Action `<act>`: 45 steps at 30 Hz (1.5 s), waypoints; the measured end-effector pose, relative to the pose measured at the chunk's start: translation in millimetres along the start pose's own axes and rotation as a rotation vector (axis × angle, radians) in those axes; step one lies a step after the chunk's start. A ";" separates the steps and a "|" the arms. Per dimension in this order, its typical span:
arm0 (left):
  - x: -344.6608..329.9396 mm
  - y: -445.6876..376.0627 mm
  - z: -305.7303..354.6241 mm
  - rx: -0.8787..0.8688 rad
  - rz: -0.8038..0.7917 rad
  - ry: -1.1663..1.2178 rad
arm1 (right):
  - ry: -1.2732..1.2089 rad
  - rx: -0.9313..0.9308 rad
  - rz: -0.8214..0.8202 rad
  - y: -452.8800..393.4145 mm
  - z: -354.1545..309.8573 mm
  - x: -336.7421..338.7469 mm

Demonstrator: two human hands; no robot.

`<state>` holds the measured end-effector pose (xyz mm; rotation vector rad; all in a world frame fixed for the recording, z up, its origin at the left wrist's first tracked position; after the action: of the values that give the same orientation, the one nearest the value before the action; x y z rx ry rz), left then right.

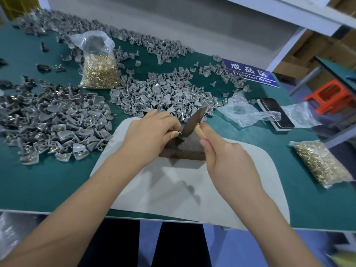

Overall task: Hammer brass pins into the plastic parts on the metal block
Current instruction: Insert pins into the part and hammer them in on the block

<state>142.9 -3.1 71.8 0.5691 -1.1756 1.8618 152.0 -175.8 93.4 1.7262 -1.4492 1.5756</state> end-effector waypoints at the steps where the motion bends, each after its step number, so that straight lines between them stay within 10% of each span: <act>1: -0.3 -0.2 -1.0 0.007 -0.002 0.006 | -0.010 -0.006 -0.003 -1.2 0.9 0.3; 15: 5.0 -3.3 0.0 0.030 0.010 -0.038 | -0.202 -0.041 0.418 -4.4 5.8 41.9; 20: 6.7 -4.3 0.8 0.001 0.020 -0.066 | -0.141 -0.040 0.119 6.9 4.9 2.3; 33: 8.2 -2.3 3.5 0.003 0.032 -0.048 | -0.184 -0.009 0.384 7.2 6.3 34.5; 37: 8.8 -2.3 4.1 0.000 0.030 -0.065 | -0.135 -0.040 0.124 4.6 7.7 5.1; 45: 6.0 -3.3 2.5 0.010 0.017 -0.054 | -0.154 -0.003 0.199 5.0 0.6 10.7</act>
<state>142.2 -2.1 79.0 0.6200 -1.2105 1.8780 146.2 -182.8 101.0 1.7817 -1.7450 1.5648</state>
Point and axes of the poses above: each hand's wrist, its own y-axis away from the middle knuckle, its own x-axis out of the back of the hand, z = x × y, the point moved 9 cm from there along -y, towards the middle knuckle, and after that the axes turned 13 degrees about z, right-handed, at the moved point
